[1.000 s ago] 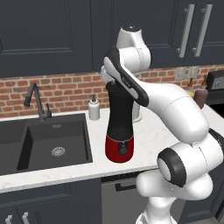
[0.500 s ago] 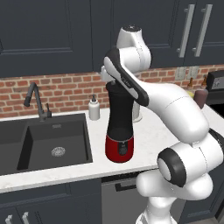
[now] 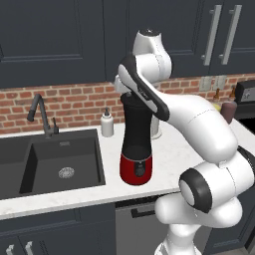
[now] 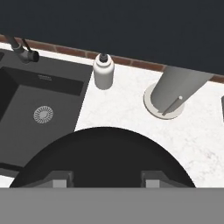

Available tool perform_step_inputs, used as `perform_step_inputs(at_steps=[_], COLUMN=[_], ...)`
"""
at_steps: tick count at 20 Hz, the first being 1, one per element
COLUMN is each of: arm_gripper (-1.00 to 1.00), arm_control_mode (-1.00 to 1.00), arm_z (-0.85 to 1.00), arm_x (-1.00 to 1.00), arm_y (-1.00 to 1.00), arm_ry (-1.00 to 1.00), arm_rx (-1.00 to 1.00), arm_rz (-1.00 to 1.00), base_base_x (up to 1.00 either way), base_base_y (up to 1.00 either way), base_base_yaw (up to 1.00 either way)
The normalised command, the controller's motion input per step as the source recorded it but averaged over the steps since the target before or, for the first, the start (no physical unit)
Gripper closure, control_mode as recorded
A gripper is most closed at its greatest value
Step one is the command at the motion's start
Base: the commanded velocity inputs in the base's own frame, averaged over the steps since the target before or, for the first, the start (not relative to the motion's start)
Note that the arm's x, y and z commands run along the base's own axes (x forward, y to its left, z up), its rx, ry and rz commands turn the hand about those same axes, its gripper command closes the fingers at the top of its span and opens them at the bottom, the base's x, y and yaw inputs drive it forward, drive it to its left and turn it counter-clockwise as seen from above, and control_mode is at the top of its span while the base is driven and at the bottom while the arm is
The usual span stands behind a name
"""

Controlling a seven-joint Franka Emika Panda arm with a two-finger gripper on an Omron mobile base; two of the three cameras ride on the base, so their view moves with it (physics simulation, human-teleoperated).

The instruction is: Close the lid blender by securely placing the lid on top.

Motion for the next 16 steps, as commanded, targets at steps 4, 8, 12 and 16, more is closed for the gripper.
perform_step_inputs(at_steps=[4,8,12,16], arm_gripper=[-1.0,-1.0,-1.0,-1.0], arm_control_mode=[-1.0,-1.0,-1.0,-1.0], arm_z=[-0.05,0.0,0.0,0.0], arm_x=[0.0,0.0,0.0,-0.02], arm_y=[-0.04,-0.03,-0.07,-0.02], arm_ry=[0.0,0.0,0.0,0.0], arm_rx=[0.0,0.0,0.0,0.0], arm_rz=[0.0,0.0,0.0,0.0], base_base_x=[0.0,0.0,0.0,0.0], base_base_y=[0.0,0.0,0.0,0.0], base_base_yaw=[0.0,0.0,0.0,0.0])
